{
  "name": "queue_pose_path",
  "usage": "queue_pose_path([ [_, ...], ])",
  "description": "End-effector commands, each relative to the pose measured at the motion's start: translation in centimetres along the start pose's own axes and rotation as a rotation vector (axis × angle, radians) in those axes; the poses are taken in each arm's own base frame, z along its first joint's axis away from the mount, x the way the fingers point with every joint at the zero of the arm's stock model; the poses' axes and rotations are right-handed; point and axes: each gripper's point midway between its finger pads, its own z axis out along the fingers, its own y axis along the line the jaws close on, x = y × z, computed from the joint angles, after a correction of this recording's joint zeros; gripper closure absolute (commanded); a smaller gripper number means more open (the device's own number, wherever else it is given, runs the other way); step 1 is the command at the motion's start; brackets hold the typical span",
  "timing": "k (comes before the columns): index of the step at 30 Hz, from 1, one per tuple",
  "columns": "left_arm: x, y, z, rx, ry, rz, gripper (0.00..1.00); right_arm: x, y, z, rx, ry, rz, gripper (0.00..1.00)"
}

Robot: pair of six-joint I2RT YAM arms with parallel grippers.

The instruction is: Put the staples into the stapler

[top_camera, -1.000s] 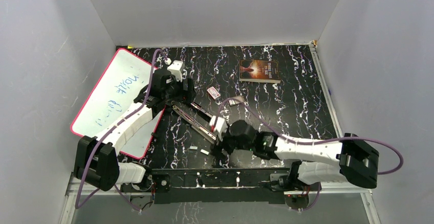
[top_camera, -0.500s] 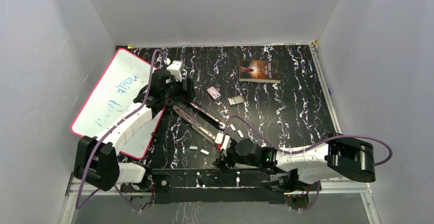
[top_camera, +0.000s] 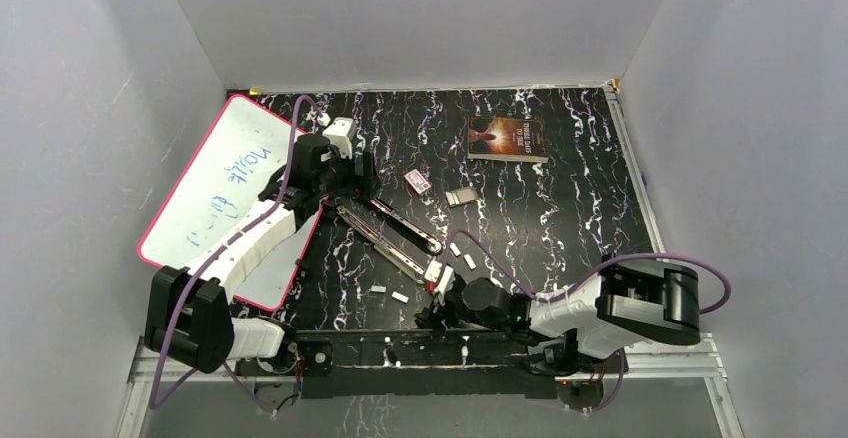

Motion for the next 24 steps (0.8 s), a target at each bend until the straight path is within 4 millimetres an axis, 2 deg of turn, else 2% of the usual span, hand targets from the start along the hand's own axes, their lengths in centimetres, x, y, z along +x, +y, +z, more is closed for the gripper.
queue_pose_path([
  [1, -1.0, -0.3, -0.7, 0.024, -0.041, -0.007, 0.15, -1.0, -0.1, 0.4, 0.012, -0.057, -0.01, 0.2],
  [14, -1.1, -0.1, -0.7, 0.036, -0.04, -0.022, 0.15, 2.6, -0.1, 0.4, -0.001, 0.059, -0.062, 0.22],
  [24, -1.2, 0.0, -0.8, 0.035, -0.042, -0.024, 0.14, 4.1, 1.4, 0.8, -0.102, 0.132, -0.108, 0.22],
])
